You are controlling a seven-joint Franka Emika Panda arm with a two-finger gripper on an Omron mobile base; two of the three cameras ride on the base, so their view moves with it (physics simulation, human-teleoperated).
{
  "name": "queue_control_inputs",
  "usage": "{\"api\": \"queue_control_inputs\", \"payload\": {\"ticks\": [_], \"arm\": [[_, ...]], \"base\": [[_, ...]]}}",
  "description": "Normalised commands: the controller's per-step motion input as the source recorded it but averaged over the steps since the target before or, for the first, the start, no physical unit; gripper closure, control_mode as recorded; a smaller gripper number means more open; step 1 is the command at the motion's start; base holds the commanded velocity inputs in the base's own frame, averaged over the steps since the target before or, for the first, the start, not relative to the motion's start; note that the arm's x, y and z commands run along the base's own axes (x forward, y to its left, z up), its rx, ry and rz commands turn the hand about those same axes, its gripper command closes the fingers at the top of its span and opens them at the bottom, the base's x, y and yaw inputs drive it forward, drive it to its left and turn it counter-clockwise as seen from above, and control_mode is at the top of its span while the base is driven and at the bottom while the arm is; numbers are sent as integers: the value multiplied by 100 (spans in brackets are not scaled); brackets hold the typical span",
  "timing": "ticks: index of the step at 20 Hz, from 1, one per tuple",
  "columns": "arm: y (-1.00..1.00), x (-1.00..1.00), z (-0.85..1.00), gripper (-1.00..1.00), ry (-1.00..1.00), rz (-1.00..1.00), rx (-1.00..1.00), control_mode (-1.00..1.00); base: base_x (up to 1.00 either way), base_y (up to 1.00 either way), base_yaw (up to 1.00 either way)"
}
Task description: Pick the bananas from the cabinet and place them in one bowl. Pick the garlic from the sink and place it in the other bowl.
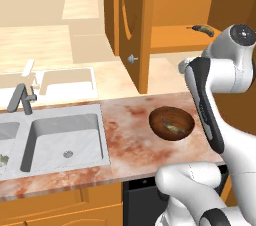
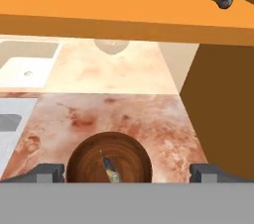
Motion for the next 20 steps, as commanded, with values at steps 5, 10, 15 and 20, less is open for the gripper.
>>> {"api": "queue_control_inputs", "payload": {"ticks": [5, 10, 15, 20], "arm": [[0, 0, 19, -100, 6, 0, 0, -100], [-6, 0, 1, -100, -1, 0, 0, -100], [-10, 0, 8, -100, -5, 0, 0, -100], [-11, 0, 15, -100, -6, 0, 0, -100]], "base": [[0, 0, 0], [0, 0, 0], [0, 0, 0], [0, 0, 0]]}}
